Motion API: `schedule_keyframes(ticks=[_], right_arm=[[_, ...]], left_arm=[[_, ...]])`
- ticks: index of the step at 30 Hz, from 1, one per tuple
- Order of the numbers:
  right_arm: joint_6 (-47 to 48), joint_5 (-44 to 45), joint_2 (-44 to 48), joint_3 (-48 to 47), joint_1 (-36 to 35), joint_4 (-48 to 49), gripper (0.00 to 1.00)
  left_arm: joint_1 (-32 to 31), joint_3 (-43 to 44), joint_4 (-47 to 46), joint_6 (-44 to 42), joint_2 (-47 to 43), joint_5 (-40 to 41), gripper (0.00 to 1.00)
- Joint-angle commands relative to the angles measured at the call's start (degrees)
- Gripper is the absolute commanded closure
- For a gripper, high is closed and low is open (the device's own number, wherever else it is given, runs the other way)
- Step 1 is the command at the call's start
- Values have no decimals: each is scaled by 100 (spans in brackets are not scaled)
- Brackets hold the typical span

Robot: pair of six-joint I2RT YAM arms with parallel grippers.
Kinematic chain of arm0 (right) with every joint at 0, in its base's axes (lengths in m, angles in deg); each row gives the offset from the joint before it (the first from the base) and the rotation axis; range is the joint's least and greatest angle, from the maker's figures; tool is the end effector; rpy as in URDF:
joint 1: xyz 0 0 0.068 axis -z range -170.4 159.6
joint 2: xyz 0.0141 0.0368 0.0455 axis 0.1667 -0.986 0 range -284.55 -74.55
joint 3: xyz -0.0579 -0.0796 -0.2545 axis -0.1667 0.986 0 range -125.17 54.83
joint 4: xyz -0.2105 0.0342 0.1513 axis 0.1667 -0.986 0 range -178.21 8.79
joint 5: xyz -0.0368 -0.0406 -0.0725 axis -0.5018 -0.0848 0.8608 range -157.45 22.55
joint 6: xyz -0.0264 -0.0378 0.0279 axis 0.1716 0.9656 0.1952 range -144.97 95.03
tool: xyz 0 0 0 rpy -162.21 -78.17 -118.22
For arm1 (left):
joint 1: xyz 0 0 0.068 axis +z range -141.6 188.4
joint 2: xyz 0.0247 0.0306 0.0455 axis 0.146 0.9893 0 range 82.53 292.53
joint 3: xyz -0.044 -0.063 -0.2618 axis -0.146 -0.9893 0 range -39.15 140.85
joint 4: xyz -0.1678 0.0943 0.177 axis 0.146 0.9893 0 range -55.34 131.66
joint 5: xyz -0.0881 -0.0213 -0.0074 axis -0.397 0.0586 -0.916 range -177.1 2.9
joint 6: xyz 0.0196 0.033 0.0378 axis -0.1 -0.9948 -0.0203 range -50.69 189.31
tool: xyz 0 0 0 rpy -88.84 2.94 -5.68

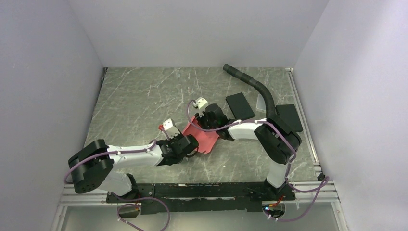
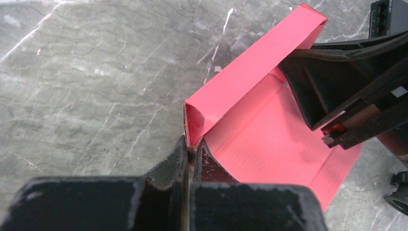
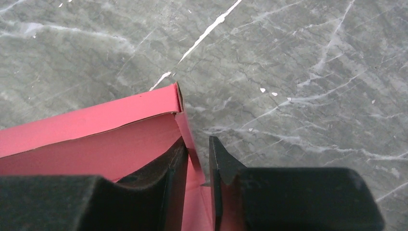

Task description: Fold the paper box

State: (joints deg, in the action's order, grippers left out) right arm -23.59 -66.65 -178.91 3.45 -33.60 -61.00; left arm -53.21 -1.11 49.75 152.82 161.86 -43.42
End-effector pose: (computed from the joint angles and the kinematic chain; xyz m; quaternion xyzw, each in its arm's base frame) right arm 0.2723 0.2550 0.1505 -0.3298 0.8135 0.1652 0.4496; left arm 0.1405 -0.2083 0.1733 -0.2745 0.8519 -0.1493 0.4202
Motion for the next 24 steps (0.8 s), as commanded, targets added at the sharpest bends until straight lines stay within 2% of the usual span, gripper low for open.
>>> schedule_keyframes(ticks=[1,11,15,24], right_arm=[[36,-174,333,68,212,-195,72],[250,-528,614,54,280,-329,66],[371,-795,713,26,312,-455,58],[531,-1074,787,-51,329,-680,47]], left_arm=[[-71,64,352,270,26,183,100],[-71,186,555,319,196,263,100],[-71,207,563,302,197,279,100],[-62,239,646,315,188,305,100]])
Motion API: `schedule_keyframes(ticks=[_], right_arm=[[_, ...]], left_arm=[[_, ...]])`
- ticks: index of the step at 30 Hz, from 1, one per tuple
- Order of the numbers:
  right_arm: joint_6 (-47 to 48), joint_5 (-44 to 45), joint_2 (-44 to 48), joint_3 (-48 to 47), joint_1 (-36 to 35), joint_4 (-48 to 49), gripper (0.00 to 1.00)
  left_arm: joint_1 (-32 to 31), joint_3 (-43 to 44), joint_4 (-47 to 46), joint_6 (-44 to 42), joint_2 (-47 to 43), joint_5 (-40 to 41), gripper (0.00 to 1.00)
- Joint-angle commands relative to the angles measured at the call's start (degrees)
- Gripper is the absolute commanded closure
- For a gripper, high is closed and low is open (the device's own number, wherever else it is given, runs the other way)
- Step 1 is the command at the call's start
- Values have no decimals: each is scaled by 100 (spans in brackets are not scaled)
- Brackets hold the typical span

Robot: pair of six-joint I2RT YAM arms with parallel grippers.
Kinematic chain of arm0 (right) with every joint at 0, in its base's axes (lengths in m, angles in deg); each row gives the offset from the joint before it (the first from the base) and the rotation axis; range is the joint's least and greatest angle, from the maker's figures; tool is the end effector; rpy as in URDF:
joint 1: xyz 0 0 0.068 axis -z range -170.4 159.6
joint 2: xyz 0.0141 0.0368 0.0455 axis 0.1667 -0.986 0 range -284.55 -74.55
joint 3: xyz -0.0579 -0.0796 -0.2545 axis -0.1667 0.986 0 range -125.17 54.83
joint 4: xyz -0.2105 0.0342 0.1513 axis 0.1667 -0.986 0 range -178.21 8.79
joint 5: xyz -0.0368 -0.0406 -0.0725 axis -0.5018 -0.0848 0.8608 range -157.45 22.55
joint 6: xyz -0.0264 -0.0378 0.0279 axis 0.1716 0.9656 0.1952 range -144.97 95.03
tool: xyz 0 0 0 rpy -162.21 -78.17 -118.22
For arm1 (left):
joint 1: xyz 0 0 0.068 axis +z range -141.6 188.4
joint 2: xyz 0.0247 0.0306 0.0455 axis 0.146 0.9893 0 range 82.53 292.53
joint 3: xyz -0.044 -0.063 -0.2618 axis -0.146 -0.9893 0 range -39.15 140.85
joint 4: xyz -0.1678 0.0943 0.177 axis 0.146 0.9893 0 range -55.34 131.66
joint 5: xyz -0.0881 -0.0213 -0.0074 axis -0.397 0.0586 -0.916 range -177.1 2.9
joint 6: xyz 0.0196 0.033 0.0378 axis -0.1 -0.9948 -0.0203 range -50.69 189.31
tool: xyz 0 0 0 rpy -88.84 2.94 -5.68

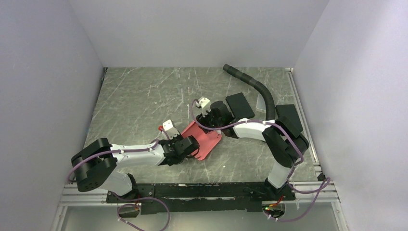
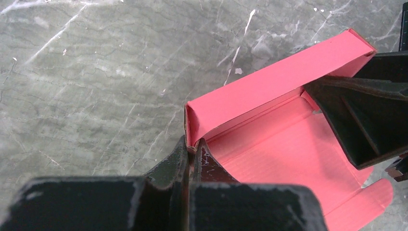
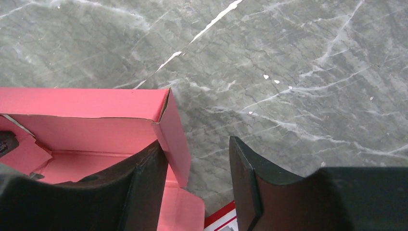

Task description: Fold the paper box

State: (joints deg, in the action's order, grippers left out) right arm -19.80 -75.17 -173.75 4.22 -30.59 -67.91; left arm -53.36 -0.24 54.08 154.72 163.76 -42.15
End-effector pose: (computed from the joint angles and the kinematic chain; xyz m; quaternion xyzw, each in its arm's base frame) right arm 0.2708 0.2350 0.1670 -0.3702 0.8057 0.1949 0.4193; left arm 0.1396 -0.2069 0.1665 -0.2750 0.8579 -0.1116 0.4194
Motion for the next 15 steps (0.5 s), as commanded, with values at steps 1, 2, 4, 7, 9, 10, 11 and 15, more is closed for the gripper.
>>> schedule_keyframes(ticks=[1,2,4,7,9,10,11,15], right_arm=[[192,-278,286,-139,36,-30,46],[228,-341,300,-149,43,-70,43],[332,-502,355,-159,62,-188,39],[570,-846,444,-205,122,-411,29],[739,-1112,533,-256,174,-619,25],[865,-1328,581,-276,207,-740,22],[976,-1496,626,-319,239,-885,21],[1290,-2027,770,-428,387,-1296,6]], left_arm=[[-49,151,214,124,-2,188,100],[-47,151,218,132,-2,188,100],[-38,151,221,134,-2,188,100],[-17,137,227,138,-6,173,100],[-4,105,205,134,-34,166,100],[9,88,194,139,-47,158,100],[18,78,181,135,-53,143,100],[64,5,98,152,-105,56,100]])
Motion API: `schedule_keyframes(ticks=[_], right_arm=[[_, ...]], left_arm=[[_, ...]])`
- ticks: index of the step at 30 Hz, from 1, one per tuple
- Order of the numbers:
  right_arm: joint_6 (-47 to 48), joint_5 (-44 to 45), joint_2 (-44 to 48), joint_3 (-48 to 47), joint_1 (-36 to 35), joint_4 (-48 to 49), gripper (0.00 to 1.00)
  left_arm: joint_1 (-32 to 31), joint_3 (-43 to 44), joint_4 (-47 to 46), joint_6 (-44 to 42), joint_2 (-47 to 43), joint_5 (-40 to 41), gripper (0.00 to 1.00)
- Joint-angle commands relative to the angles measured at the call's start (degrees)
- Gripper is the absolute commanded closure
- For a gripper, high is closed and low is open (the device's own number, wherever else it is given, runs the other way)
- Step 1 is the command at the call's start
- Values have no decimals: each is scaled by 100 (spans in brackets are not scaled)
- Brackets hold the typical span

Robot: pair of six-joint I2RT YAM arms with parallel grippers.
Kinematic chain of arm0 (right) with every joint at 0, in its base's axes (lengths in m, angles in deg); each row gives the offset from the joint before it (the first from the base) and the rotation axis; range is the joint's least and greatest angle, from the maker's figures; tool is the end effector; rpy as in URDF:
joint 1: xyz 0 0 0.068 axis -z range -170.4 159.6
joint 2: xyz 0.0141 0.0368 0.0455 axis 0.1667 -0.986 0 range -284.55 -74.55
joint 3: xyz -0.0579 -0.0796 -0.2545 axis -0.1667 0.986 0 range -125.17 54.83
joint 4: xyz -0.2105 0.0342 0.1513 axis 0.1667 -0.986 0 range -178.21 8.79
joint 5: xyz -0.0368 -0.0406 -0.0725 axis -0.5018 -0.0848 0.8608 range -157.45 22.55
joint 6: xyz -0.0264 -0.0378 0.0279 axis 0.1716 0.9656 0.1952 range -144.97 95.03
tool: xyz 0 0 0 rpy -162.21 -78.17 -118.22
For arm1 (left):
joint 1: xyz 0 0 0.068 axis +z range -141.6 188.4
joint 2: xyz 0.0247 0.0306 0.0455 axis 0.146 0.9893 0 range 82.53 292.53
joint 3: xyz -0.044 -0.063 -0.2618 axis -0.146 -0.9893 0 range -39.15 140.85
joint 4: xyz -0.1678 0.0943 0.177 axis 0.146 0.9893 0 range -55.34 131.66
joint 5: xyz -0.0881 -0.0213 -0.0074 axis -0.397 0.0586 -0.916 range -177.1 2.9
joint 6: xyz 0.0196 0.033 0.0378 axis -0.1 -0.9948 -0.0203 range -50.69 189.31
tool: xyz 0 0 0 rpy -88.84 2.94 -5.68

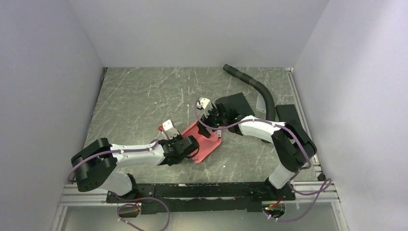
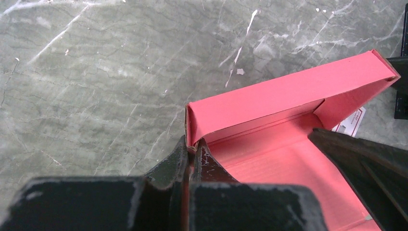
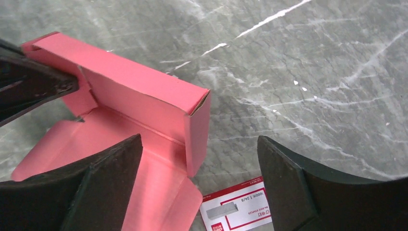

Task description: Fold the paper box

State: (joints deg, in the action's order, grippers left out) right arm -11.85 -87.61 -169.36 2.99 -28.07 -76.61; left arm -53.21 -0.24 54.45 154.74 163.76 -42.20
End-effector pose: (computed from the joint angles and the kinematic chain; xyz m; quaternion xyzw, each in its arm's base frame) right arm 0.2669 0.2215 0.1869 -0.4489 0.7680 0.2451 0.3855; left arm 0.1399 -0.2060 0.1662 -0.2752 0.8587 -0.1084 0.4186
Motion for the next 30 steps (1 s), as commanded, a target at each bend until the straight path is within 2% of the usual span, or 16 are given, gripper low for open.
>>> schedule_keyframes(ticks=[1,9,13,18,21,25,30], right_arm=[[554,-902,357,-324,175,-600,1],[825,-1451,954,-392,613,-1042,0],[629,-1767,1538,-150,1011,-787,0],[-1005,-3607,1452,335,1951,184,0],[-1267,-3768,1334,152,2000,-365,0],[-1883,-3624,1514,324,2008,-189,0],[-1895,-3485,1540,310,2009,-232,0]], left_arm=[[52,-4,44,154,-119,42,100],[87,-179,-76,276,-355,-89,100],[95,-278,-180,283,-512,-122,100],[96,-312,-218,384,-547,-168,100],[96,-376,-268,561,-602,-191,100],[91,-381,-155,903,-674,-217,100],[158,-212,246,1486,-582,-579,82]])
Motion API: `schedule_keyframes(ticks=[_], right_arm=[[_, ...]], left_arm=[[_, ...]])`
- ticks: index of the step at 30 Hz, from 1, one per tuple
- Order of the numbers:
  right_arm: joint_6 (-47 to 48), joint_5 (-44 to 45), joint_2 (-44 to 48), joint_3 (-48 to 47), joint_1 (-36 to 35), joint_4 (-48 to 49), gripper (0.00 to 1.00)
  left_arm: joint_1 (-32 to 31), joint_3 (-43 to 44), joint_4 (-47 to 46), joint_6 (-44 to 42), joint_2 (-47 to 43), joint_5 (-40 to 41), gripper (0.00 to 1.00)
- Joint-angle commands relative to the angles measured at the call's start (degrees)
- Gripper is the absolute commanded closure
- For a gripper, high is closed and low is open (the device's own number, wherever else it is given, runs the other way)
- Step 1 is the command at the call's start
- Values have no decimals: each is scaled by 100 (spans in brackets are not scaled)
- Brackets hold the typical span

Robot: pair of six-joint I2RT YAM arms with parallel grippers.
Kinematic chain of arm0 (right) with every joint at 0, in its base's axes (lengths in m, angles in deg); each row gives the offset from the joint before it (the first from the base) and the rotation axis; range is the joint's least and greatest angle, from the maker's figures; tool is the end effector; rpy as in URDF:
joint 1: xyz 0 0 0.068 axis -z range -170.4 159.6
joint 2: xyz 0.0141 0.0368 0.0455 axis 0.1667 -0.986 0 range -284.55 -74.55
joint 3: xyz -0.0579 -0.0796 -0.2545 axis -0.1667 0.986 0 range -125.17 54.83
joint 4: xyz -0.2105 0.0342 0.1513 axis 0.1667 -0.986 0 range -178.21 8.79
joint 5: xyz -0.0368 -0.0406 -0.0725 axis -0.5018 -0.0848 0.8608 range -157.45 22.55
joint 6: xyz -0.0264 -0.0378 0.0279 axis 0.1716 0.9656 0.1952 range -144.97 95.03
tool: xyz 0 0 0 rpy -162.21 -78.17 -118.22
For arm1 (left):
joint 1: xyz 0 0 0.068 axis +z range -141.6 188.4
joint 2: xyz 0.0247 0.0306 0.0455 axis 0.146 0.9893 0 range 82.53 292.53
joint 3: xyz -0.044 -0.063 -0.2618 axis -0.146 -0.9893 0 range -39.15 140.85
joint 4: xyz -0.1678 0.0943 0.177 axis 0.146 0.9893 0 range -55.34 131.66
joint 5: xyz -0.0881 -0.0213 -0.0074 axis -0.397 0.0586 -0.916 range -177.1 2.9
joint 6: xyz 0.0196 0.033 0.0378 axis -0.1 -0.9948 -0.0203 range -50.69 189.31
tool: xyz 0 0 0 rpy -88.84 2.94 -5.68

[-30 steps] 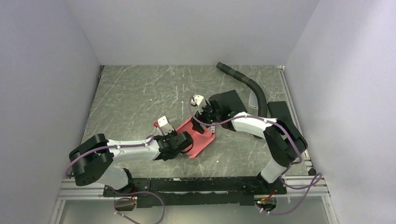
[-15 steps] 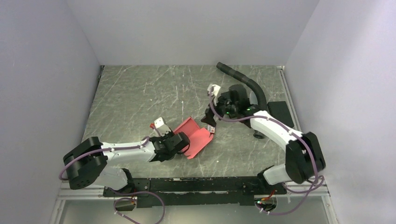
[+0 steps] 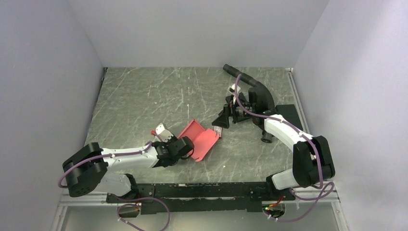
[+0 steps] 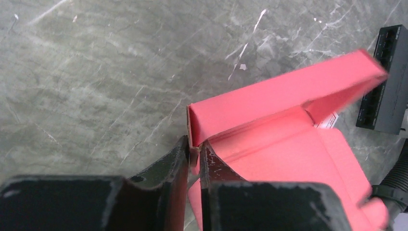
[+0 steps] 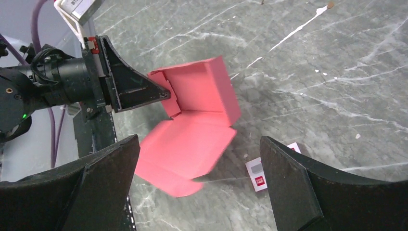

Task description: Fold the paper box

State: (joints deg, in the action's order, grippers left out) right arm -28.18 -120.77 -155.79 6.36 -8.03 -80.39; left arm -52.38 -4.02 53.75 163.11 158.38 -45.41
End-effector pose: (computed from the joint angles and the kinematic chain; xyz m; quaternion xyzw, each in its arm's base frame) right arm 0.2765 0.1178 0.2420 -0.3140 0.7479 0.4643 0.3556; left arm 0.1333 -0.1900 0.1683 -0.3453 0.8387 -0.1618 0.3887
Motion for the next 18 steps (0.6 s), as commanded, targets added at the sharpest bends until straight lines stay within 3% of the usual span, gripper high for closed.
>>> schedule_keyframes(ticks=[1,7,9,13,18], right_arm=[[-278,-144,173,-16,5,170,0],[-196,-98,210,-49,5,87,0],[-175,-75,235,-56,5,64,0],[-108,-66,260,-79,4,8,0],[257,-49,322,-201,-4,-354,0]], left_arm=[[101,160,344,762,-25,-378,81],[226,-41,267,1039,-141,-877,73],[240,-5,400,1014,-221,-924,65],[250,71,741,886,-448,-1126,41],[250,86,1149,376,-893,-1472,32]])
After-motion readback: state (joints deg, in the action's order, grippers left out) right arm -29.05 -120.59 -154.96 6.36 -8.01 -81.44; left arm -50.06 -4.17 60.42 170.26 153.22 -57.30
